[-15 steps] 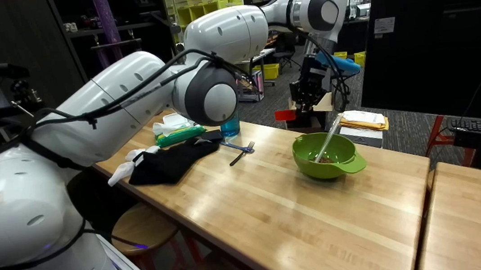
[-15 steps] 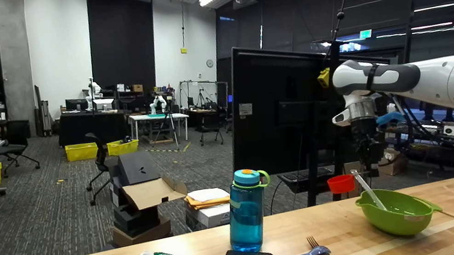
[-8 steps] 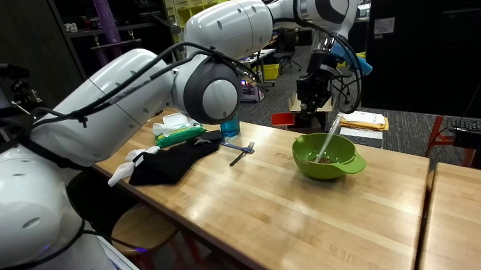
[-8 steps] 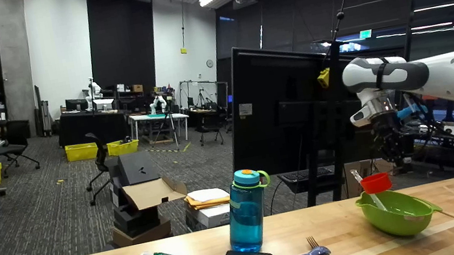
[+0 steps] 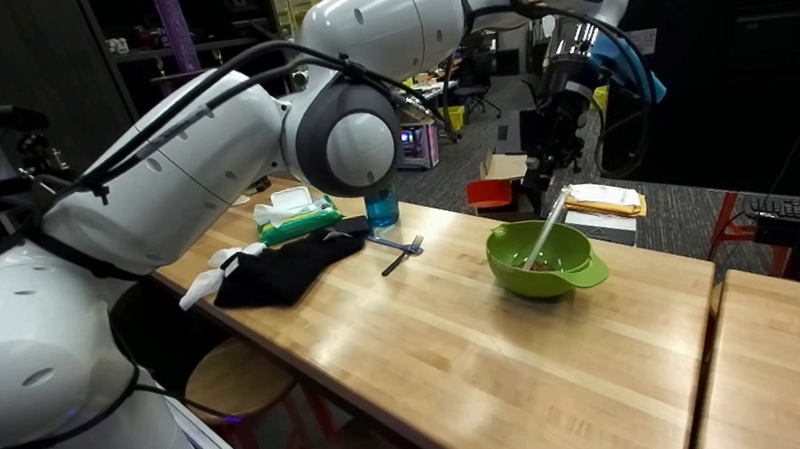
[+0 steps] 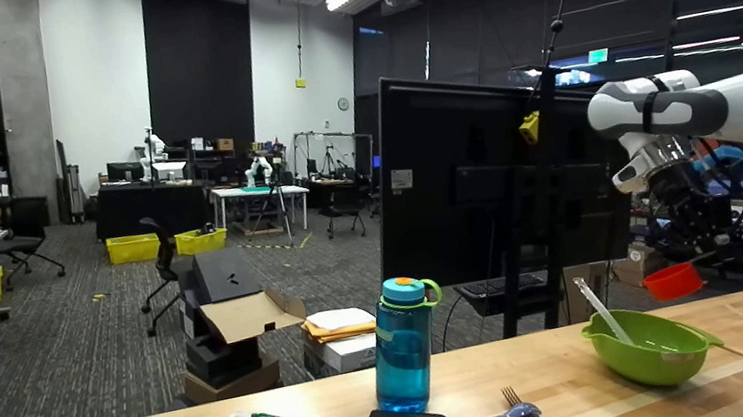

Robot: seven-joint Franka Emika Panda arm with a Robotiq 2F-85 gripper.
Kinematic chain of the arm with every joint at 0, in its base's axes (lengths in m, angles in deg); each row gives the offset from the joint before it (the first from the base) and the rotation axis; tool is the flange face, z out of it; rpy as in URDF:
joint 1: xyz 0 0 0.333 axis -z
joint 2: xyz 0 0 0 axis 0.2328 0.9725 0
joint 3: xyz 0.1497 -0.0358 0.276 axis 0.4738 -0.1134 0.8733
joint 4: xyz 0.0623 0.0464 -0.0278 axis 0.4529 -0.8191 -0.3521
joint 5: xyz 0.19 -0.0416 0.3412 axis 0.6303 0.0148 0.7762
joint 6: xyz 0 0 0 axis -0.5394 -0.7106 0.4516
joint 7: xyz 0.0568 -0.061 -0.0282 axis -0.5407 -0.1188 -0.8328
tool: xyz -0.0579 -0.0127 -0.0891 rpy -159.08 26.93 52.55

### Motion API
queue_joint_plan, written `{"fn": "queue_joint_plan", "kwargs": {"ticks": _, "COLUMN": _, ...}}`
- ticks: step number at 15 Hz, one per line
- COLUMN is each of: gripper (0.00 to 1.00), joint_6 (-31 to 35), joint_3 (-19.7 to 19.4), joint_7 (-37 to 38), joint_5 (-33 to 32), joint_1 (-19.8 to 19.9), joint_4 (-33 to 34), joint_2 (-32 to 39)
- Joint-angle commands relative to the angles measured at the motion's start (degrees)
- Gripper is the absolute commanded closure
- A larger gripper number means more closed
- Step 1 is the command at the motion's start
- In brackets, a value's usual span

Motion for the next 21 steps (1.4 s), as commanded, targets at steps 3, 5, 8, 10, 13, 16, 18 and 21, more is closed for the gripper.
{"fn": "queue_joint_plan", "kwargs": {"ticks": 3, "gripper": 0.94, "joint_6": -1.0, "joint_3": 0.2, "joint_7": -3.4, "joint_5": 1.2, "joint_1": 4.0, "joint_4": -1.5, "joint_2": -3.7}}
{"fn": "queue_joint_plan", "kwargs": {"ticks": 5, "gripper": 0.94, "joint_6": -1.3, "joint_3": 0.6, "joint_7": -3.9, "joint_5": 2.3, "joint_1": 5.7, "joint_4": -1.6, "joint_2": -4.3}}
{"fn": "queue_joint_plan", "kwargs": {"ticks": 8, "gripper": 0.94, "joint_6": -2.4, "joint_3": 1.9, "joint_7": -3.5, "joint_5": 5.9, "joint_1": 8.9, "joint_4": -1.5, "joint_2": -4.8}}
{"fn": "queue_joint_plan", "kwargs": {"ticks": 10, "gripper": 0.94, "joint_6": -3.4, "joint_3": 2.7, "joint_7": -3.1, "joint_5": 8.4, "joint_1": 10.9, "joint_4": -1.3, "joint_2": -4.9}}
{"fn": "queue_joint_plan", "kwargs": {"ticks": 13, "gripper": 0.94, "joint_6": -4.8, "joint_3": 3.4, "joint_7": -3.6, "joint_5": 10.3, "joint_1": 13.5, "joint_4": -1.1, "joint_2": -4.9}}
{"fn": "queue_joint_plan", "kwargs": {"ticks": 16, "gripper": 0.94, "joint_6": -5.3, "joint_3": 3.2, "joint_7": -4.6, "joint_5": 9.5, "joint_1": 15.2, "joint_4": -0.8, "joint_2": -4.9}}
{"fn": "queue_joint_plan", "kwargs": {"ticks": 18, "gripper": 0.94, "joint_6": -4.1, "joint_3": 2.4, "joint_7": -5.0, "joint_5": 7.9, "joint_1": 15.5, "joint_4": -0.4, "joint_2": -4.8}}
{"fn": "queue_joint_plan", "kwargs": {"ticks": 21, "gripper": 0.94, "joint_6": -2.0, "joint_3": 1.2, "joint_7": -5.5, "joint_5": 5.3, "joint_1": 15.2, "joint_4": 0.0, "joint_2": -4.6}}
